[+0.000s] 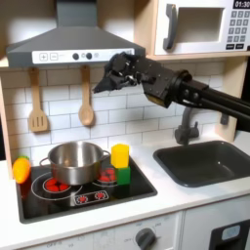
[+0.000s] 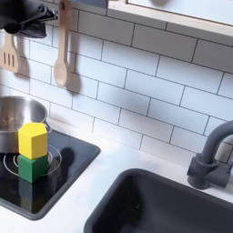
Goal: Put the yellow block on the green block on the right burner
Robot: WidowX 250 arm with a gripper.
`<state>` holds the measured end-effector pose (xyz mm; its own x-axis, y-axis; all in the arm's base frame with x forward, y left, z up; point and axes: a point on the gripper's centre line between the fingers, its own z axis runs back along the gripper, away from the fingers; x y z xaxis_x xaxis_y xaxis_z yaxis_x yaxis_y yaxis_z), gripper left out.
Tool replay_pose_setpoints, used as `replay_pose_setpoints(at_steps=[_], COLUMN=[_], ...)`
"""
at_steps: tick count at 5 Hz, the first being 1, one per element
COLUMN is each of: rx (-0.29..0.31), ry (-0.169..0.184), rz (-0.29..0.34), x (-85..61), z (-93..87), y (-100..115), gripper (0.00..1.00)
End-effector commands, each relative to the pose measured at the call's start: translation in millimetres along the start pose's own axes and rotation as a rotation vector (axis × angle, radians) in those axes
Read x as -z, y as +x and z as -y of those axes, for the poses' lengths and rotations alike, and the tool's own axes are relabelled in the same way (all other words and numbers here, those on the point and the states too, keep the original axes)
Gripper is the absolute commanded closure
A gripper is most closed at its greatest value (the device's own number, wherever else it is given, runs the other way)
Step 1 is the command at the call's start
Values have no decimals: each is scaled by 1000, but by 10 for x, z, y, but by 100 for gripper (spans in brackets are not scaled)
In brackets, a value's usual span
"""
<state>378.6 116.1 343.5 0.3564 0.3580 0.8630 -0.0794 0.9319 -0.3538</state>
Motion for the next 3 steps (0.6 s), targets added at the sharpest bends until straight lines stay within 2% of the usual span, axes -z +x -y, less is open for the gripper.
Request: replay_pose_setpoints(at_steps=[1, 2, 3], rx=[-3, -4, -1], ry=[-26, -25, -13], rz=[49, 77, 97], x=[-211, -262, -173], z=[52, 53, 29], y=[126, 207, 236], gripper=[100, 100, 100])
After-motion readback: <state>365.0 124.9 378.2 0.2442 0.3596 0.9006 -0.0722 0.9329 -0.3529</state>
